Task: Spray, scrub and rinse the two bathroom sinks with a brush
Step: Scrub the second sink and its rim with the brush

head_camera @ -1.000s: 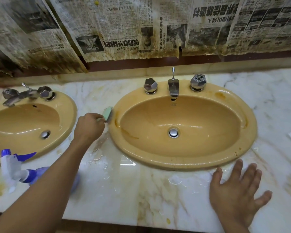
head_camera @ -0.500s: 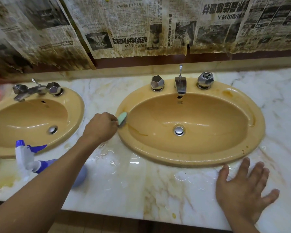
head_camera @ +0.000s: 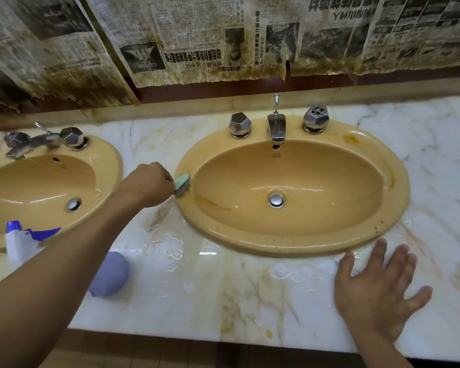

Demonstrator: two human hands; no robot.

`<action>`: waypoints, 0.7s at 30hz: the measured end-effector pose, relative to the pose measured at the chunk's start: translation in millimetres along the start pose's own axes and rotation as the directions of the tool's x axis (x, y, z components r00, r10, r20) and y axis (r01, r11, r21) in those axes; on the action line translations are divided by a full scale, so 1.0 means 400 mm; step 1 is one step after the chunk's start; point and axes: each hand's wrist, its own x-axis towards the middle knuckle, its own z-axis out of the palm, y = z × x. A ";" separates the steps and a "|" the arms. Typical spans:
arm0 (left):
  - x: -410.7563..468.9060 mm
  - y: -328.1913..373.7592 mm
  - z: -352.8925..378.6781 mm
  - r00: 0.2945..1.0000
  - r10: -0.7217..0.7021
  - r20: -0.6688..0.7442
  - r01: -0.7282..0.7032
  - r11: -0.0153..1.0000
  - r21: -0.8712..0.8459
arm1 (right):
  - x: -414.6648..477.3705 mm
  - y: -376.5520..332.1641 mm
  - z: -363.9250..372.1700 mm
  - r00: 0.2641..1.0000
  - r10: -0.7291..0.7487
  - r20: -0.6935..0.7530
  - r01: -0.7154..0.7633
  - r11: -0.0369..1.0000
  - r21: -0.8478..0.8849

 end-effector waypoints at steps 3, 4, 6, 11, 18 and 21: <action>0.013 -0.019 -0.003 0.998 -0.029 -0.060 0.025 0.997 -0.066 | 0.000 -0.001 -0.001 1.000 -0.003 0.004 0.003 1.000 -0.003; 0.019 -0.017 0.000 0.996 -0.029 -0.089 0.022 0.997 -0.080 | -0.001 -0.001 -0.002 1.000 -0.004 0.007 0.004 1.000 -0.004; 0.016 -0.010 0.012 0.995 -0.010 -0.095 0.001 0.996 -0.090 | -0.001 0.000 -0.004 1.000 -0.004 0.009 0.004 1.000 -0.001; -0.128 -0.064 0.076 0.995 0.087 -0.045 -0.091 0.991 -0.102 | -0.001 -0.002 -0.007 1.000 0.004 0.021 -0.004 1.000 -0.010; -0.099 -0.056 0.065 0.988 0.101 -0.114 -0.104 0.994 -0.022 | -0.001 -0.002 -0.013 0.999 0.012 0.040 -0.012 1.000 -0.020; -0.167 -0.015 0.113 0.974 0.226 -0.014 -0.226 0.974 0.018 | -0.003 -0.004 -0.015 0.999 0.006 0.040 -0.006 1.000 -0.015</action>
